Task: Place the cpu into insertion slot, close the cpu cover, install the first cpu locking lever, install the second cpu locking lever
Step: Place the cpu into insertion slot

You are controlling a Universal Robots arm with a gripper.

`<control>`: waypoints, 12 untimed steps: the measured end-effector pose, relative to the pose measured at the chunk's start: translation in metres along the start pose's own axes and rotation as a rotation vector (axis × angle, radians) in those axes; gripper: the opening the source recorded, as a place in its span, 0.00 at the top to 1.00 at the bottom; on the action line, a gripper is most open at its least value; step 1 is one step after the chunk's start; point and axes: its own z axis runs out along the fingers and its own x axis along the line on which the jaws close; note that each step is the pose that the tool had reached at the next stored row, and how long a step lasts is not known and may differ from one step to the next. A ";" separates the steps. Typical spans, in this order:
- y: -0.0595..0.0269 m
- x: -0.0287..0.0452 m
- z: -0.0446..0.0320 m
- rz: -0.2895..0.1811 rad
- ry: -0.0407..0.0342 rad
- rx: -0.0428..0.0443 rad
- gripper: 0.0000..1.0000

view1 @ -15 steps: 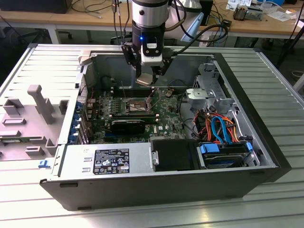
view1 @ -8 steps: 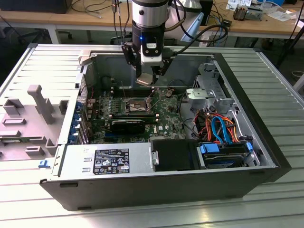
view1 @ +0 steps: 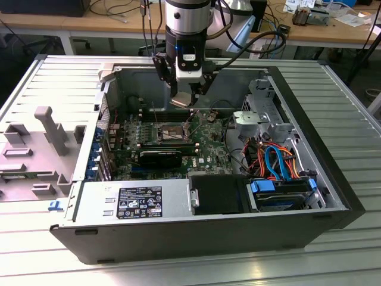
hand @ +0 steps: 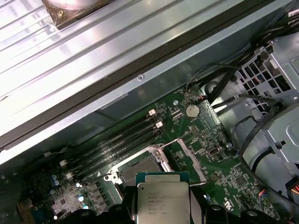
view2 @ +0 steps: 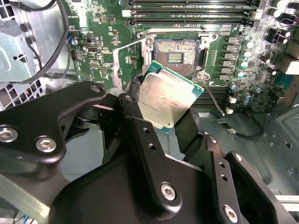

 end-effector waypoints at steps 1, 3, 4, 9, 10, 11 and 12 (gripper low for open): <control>0.0000 0.0000 0.0000 0.001 -0.0001 0.0000 0.46; 0.0000 0.0000 0.0000 0.004 -0.0003 -0.0001 0.46; 0.0000 0.0000 0.0000 0.005 -0.0005 0.0000 0.46; 0.0000 0.0000 0.0000 0.015 -0.0014 -0.0003 0.46; 0.0000 0.0000 0.0000 0.017 -0.0014 -0.0003 0.46; 0.0000 0.0000 0.0000 0.018 -0.0016 -0.0003 0.46; 0.0000 0.0000 0.0000 0.019 -0.0017 -0.0003 0.46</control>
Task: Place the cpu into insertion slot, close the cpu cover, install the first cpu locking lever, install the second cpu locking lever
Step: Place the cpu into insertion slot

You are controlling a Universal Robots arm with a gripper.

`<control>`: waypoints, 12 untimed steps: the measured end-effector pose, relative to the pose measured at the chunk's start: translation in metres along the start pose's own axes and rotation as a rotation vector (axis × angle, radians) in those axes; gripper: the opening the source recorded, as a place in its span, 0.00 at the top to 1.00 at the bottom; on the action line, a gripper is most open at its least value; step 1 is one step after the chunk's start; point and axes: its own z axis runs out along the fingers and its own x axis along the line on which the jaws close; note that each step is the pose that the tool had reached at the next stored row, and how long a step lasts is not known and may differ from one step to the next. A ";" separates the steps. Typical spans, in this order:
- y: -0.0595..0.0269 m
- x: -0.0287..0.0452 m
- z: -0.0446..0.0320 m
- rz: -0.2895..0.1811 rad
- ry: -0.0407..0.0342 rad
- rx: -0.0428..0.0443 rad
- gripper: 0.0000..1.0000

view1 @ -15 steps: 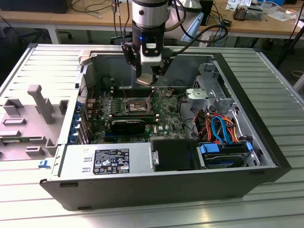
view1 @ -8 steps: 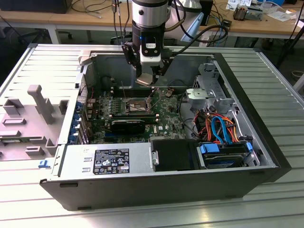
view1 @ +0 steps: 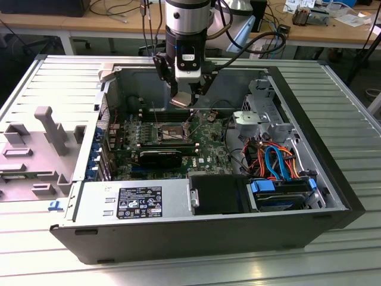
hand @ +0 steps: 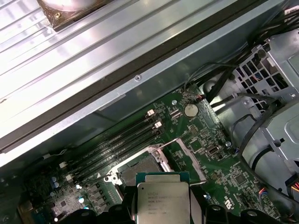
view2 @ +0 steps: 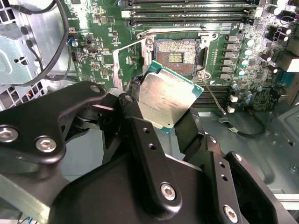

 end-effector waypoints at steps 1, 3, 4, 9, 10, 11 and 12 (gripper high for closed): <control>0.0000 0.0000 0.0000 0.001 -0.0001 0.0000 0.46; 0.0000 0.0000 0.0000 0.004 -0.0003 -0.0001 0.46; 0.0000 0.0000 0.0000 0.005 -0.0004 -0.0001 0.46; 0.0000 0.0000 0.0000 0.011 -0.0010 -0.0002 0.46; 0.0000 0.0000 0.0000 0.013 -0.0011 -0.0002 0.46; 0.0000 0.0000 0.0000 0.015 -0.0013 -0.0003 0.46; 0.0000 0.0000 0.0000 0.016 -0.0014 -0.0003 0.46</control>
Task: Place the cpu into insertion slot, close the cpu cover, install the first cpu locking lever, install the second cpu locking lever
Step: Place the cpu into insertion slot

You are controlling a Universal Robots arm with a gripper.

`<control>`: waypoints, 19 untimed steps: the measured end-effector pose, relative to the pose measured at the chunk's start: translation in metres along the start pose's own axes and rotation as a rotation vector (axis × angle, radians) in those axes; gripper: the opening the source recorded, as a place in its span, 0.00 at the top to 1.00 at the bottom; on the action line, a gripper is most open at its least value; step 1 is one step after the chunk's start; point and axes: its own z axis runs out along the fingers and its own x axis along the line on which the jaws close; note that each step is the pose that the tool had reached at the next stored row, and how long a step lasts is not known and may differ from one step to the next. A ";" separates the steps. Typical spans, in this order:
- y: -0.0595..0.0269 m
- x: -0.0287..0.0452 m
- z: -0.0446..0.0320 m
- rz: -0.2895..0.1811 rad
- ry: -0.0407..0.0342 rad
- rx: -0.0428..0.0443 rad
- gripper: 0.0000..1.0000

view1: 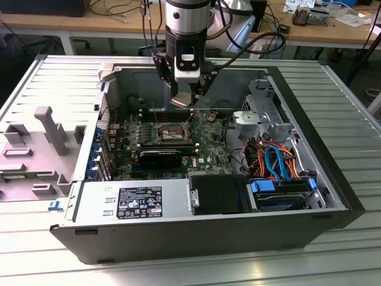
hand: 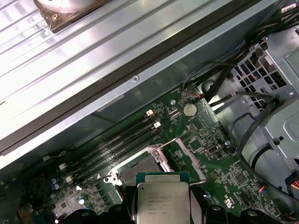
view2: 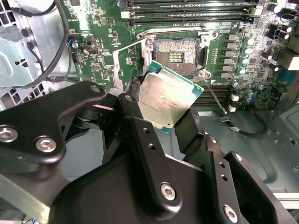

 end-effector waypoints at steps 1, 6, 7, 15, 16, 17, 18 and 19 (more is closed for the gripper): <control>0.0000 0.0000 0.0000 0.001 -0.0001 0.0000 0.46; 0.0000 0.0000 0.0000 0.007 -0.0006 -0.0001 0.46; 0.0000 0.0000 0.0000 0.008 -0.0007 -0.0001 0.46; 0.0000 0.0000 0.0000 0.019 -0.0017 -0.0003 0.46; 0.0000 0.0000 0.0000 0.020 -0.0018 -0.0004 0.46; 0.0000 0.0000 0.0000 0.022 -0.0020 -0.0004 0.46; 0.0000 0.0000 0.0000 0.024 -0.0022 -0.0004 0.46; 0.0000 0.0000 0.0000 0.026 -0.0024 -0.0004 0.46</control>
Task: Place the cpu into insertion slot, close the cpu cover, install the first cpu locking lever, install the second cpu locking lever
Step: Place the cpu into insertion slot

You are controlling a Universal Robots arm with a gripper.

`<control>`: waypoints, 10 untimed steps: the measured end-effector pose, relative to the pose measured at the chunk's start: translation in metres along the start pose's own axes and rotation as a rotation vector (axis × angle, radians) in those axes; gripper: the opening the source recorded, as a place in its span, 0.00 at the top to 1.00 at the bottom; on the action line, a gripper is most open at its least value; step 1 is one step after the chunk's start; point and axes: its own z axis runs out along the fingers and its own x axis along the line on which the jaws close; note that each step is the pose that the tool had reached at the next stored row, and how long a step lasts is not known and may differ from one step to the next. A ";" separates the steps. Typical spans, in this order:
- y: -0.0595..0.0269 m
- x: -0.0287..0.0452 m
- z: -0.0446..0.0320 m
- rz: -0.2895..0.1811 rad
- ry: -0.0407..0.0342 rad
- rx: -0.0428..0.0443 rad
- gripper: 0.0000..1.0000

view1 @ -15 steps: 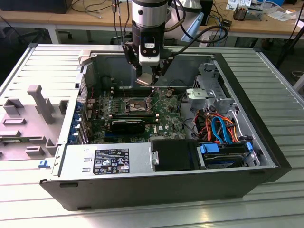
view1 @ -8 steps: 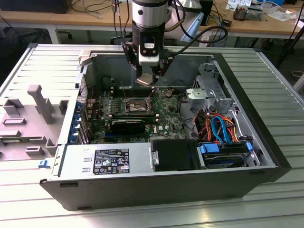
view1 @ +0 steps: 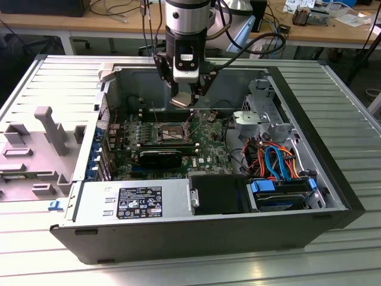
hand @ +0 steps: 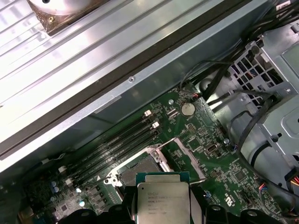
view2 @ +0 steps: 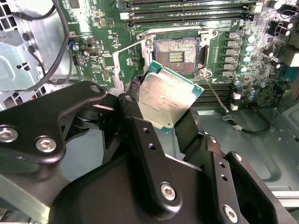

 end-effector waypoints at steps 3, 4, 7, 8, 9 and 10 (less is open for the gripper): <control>0.0000 0.0000 0.0000 0.004 -0.0003 -0.0001 0.46; 0.0000 0.0000 0.0001 0.006 -0.0005 -0.0002 0.46; 0.0000 0.0000 0.0000 0.010 -0.0009 -0.0002 0.46; 0.0000 0.0000 0.0000 0.012 -0.0010 -0.0002 0.46; 0.0000 0.0000 0.0000 0.013 -0.0012 -0.0003 0.46; 0.0000 0.0000 0.0000 0.015 -0.0014 -0.0003 0.46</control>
